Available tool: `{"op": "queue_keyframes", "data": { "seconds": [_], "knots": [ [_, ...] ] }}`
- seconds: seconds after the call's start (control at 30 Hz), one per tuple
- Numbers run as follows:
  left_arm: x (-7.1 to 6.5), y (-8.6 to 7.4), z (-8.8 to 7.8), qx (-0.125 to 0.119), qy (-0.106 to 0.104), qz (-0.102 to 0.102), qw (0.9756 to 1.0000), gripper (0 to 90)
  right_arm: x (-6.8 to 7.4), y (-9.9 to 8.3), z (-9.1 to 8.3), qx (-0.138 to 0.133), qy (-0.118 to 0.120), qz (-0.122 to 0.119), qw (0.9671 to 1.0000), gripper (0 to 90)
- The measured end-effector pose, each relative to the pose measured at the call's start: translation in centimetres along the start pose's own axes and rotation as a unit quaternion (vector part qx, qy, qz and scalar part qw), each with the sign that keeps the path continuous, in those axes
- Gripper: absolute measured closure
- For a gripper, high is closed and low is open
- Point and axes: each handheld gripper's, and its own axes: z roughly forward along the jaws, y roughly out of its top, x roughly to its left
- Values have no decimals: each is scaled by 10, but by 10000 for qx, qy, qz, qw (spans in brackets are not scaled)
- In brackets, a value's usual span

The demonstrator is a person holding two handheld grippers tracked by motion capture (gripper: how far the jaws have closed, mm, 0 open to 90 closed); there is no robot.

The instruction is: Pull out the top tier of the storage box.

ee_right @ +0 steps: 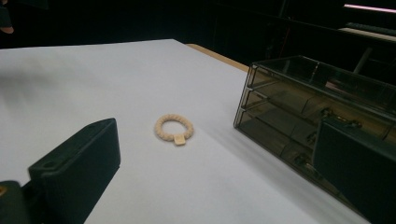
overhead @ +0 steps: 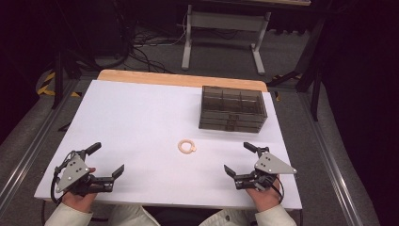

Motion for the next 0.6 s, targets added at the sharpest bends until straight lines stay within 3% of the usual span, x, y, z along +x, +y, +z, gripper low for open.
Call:
{"op": "queue_keyframes", "data": {
  "seconds": [0.13, 0.47, 0.5, 0.6],
  "knots": [
    [-1, -1, 0, -35, 45, -123, 9999, 2, -4, 8, 3, -172, 50, -12, 9998, 16],
    [-1, 0, 0, -2, 39, -107, 9999, 2, -11, 19, 18, -63, 35, -85, 9999, 7],
    [0, 0, 0, 30, -36, -14, 10000, 2, -12, 20, 18, -67, 33, -90, 9999, 5],
    [-1, -1, 0, 20, 1, -71, 10000, 2, -13, 21, 20, -64, 14, -119, 9999, 2]
  ]
}}
